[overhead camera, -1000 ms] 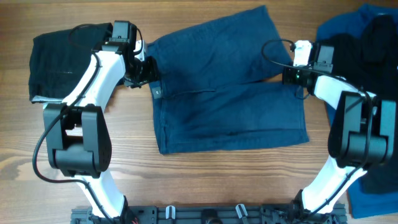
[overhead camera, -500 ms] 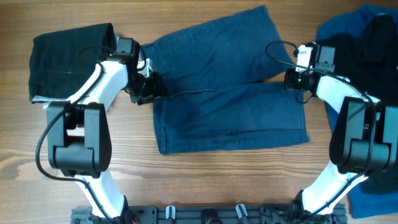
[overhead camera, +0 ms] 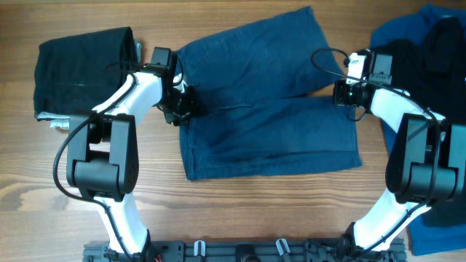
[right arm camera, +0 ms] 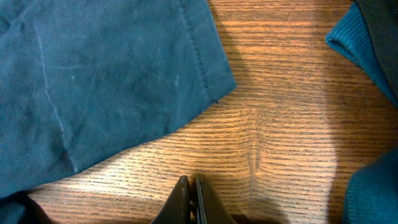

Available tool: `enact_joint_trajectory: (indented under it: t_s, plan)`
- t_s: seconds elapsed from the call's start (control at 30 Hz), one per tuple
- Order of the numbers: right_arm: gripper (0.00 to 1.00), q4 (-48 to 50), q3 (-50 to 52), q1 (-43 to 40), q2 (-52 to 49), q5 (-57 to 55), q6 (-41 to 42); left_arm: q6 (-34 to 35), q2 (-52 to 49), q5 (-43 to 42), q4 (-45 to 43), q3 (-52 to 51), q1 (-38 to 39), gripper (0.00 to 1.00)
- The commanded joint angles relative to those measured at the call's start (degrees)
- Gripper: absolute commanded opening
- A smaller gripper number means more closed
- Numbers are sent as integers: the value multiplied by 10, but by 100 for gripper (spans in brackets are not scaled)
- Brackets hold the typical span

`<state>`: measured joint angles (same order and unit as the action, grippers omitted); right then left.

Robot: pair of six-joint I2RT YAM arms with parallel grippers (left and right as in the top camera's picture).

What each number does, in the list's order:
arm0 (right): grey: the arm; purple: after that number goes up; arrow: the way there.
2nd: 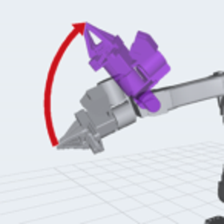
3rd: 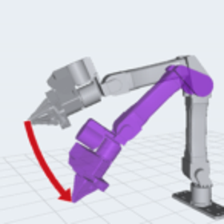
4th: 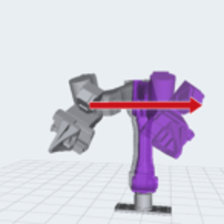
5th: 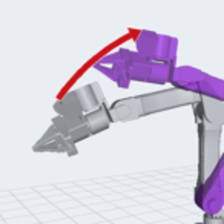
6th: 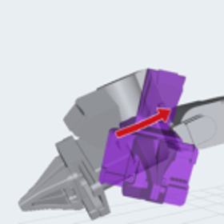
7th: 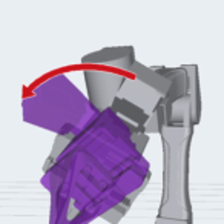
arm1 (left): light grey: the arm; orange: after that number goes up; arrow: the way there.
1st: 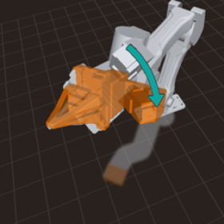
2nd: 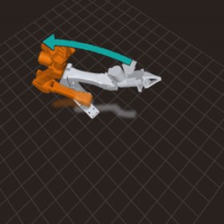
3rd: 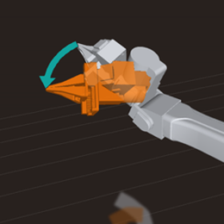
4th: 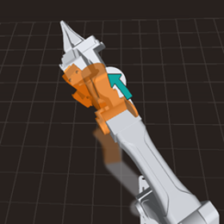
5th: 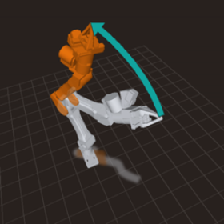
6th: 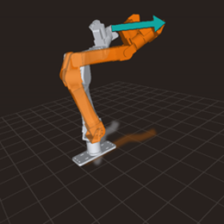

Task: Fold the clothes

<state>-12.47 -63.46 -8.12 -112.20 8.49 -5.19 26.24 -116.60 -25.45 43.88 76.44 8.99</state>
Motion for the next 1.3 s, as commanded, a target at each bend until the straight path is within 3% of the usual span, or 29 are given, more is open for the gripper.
enact_joint_trajectory:
  t_s: [0.0, 0.13, 0.33, 0.67, 0.87, 1.03, 1.27]
  plan:
    - [6, -9, 12, 2, 5, -14, 9, 12, -10, -2, -26, -5, 0, 8]
    - [5, -11, 12, 2, 5, -15, 9, -18, -10, 29, -34, 8, -1, 4]
    - [4, -17, 12, 2, 5, -53, 47, -66, -10, 179, -32, 16, -5, 4]
    - [4, -17, 12, 2, 5, -59, 52, -77, 62, 192, 10, 31, -12, 4]
    - [4, -13, 12, 2, 5, -55, 52, -76, 51, 211, 21, 22, -12, 4]
    - [5, -41, 5, 2, 39, 36, 35, -46, 46, 307, 51, 19, -12, 4]
    - [4, -151, 5, 2, 72, 239, -40, -17, 35, 313, 50, 11, -9, 4]
